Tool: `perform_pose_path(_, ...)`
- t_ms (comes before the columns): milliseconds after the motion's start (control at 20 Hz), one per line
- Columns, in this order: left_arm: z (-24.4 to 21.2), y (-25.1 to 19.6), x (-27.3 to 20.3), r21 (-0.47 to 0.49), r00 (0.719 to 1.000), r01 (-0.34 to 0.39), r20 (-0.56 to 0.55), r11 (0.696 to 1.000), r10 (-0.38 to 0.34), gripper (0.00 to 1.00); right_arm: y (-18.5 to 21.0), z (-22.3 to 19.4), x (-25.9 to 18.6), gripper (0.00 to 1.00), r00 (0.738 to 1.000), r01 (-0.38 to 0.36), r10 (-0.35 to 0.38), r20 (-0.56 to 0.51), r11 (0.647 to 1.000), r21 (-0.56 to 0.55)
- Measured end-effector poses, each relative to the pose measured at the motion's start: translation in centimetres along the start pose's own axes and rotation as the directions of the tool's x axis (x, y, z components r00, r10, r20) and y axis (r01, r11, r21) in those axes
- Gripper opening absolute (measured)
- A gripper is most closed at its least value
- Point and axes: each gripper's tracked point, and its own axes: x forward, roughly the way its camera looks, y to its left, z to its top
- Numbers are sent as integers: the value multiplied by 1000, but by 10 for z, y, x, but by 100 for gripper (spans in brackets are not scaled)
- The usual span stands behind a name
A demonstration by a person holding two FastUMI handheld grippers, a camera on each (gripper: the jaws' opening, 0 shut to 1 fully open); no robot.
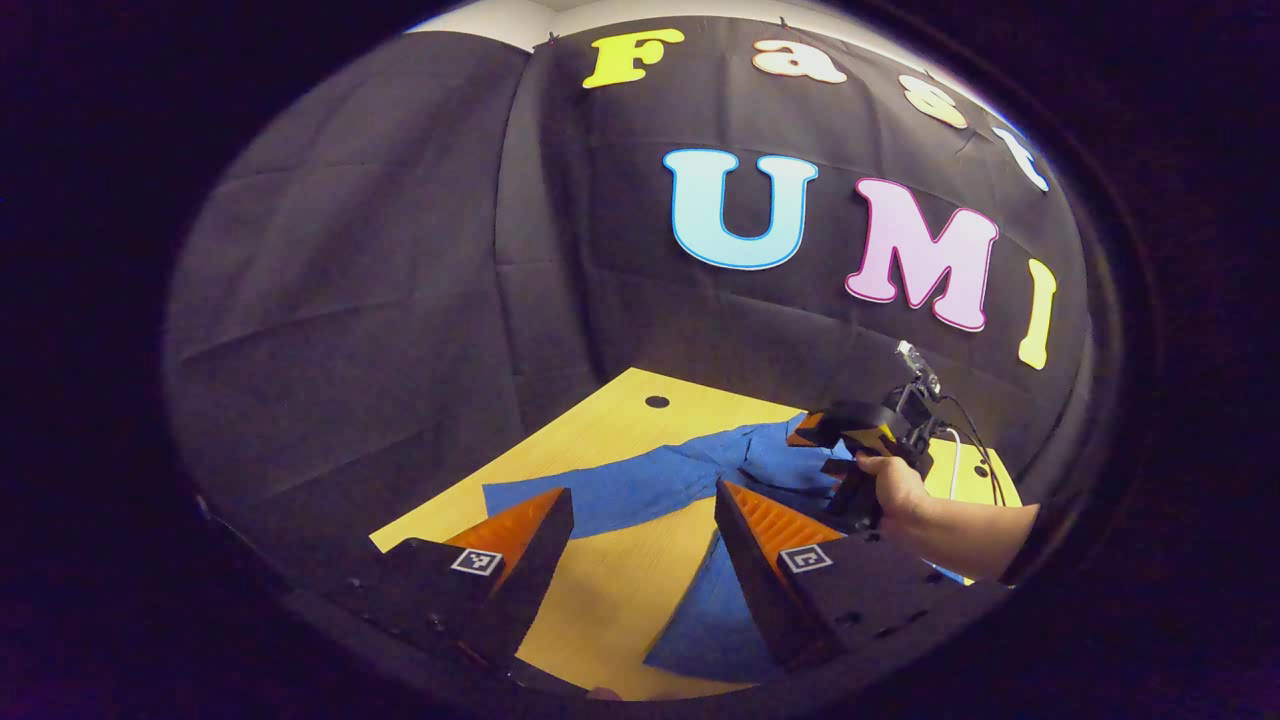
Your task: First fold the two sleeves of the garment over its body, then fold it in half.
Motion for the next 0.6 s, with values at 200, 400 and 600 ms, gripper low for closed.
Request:
perform_pose_path(200,-3,31,35,-36,999,-35,-20,999,35,83,-17,60,-67,97,982,25,0,191,992,-126)
perform_pose_path(400,-4,76,73,-53,997,-75,-39,996,73,84,-45,107,-147,97,938,95,1,346,961,-261)
perform_pose_path(600,-28,120,120,-30,985,-100,-147,995,95,84,-92,150,-248,97,858,262,-54,511,901,-345)
